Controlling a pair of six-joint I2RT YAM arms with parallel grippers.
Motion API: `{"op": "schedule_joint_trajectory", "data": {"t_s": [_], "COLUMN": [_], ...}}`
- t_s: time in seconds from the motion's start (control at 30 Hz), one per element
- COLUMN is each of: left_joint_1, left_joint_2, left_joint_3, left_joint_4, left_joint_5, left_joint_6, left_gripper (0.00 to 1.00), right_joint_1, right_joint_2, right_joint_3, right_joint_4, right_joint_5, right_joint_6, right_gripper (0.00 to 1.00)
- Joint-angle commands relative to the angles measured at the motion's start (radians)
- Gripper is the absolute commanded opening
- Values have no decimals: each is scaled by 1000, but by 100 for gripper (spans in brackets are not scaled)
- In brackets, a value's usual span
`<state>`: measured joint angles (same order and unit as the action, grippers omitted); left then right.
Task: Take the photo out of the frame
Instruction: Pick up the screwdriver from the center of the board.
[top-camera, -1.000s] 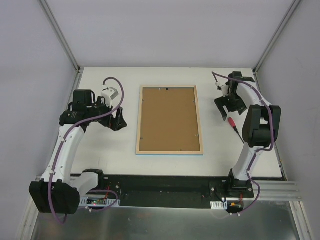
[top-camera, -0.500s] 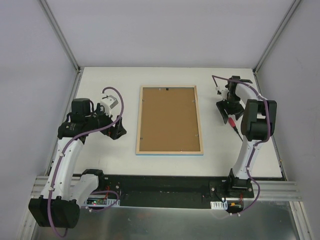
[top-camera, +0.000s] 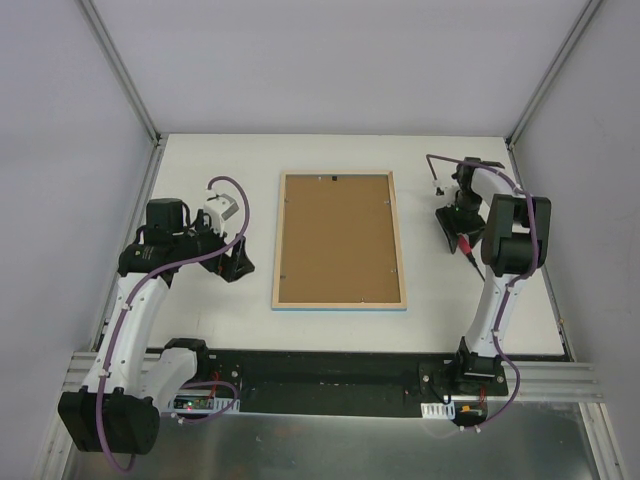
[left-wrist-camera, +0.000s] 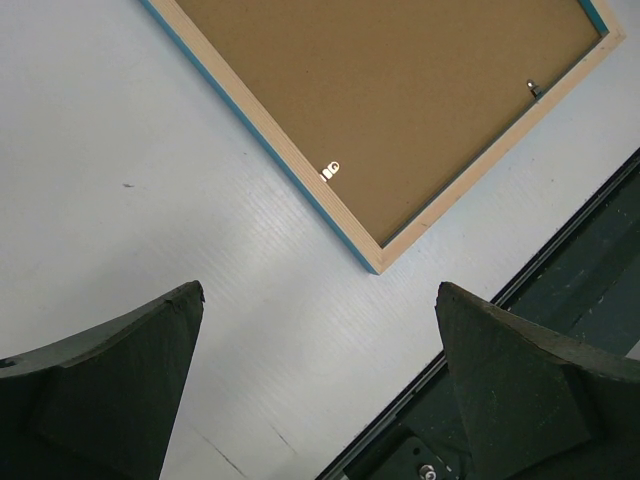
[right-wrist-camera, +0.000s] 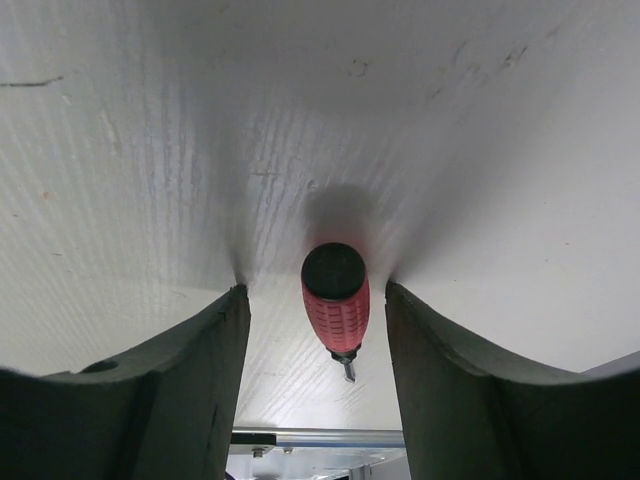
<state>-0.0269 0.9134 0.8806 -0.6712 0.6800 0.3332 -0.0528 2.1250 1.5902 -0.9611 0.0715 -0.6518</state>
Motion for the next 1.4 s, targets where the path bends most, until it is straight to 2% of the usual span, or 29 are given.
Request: {"op": "schedule_joint_trajectory", "data": {"t_s": [0.0, 0.33, 0.43, 0.5, 0.53, 0.67, 0.77, 0.9, 1.0, 1.2, 1.27, 1.37], "left_joint_1": [-4, -5, -5, -5, -5, -5, -22, -138, -231, -355, -399, -453], "left_joint_2": [4, 5, 10, 13, 21, 47, 93, 186, 292, 589, 685, 821], "left_joint_3": [-9, -14, -14, -11, -9, 14, 55, 148, 274, 628, 737, 891], "left_joint_4": [5, 5, 5, 5, 5, 7, 16, 39, 51, 58, 58, 58], "left_joint_5": [43, 53, 58, 67, 70, 85, 98, 52, 35, 82, 102, 131], "left_joint_6": [30, 30, 32, 32, 33, 33, 27, 14, -2, -89, -121, -164], "left_gripper": [99, 99, 99, 99, 99, 99, 99, 99, 99, 99, 99, 99], "right_joint_1": [-18, -28, -28, -28, -28, -27, -24, -21, -22, -16, -15, -16], "right_joint_2": [32, 61, 67, 67, 62, -6, -101, -247, -344, -487, -523, -583], "right_joint_3": [42, 65, 76, 85, 88, 106, 151, 204, 200, 87, 33, -80], "right_joint_4": [-62, -88, -99, -105, -107, -116, -129, -116, -55, 184, 299, 557], "right_joint_5": [14, 19, 19, 13, 11, -56, -182, -370, -522, -740, -806, -877], "right_joint_6": [14, 18, 20, 21, 24, 55, 93, 196, 323, 570, 650, 841], "right_gripper": [57, 38, 20, 3, 1, 1, 1, 0, 1, 1, 0, 0]}}
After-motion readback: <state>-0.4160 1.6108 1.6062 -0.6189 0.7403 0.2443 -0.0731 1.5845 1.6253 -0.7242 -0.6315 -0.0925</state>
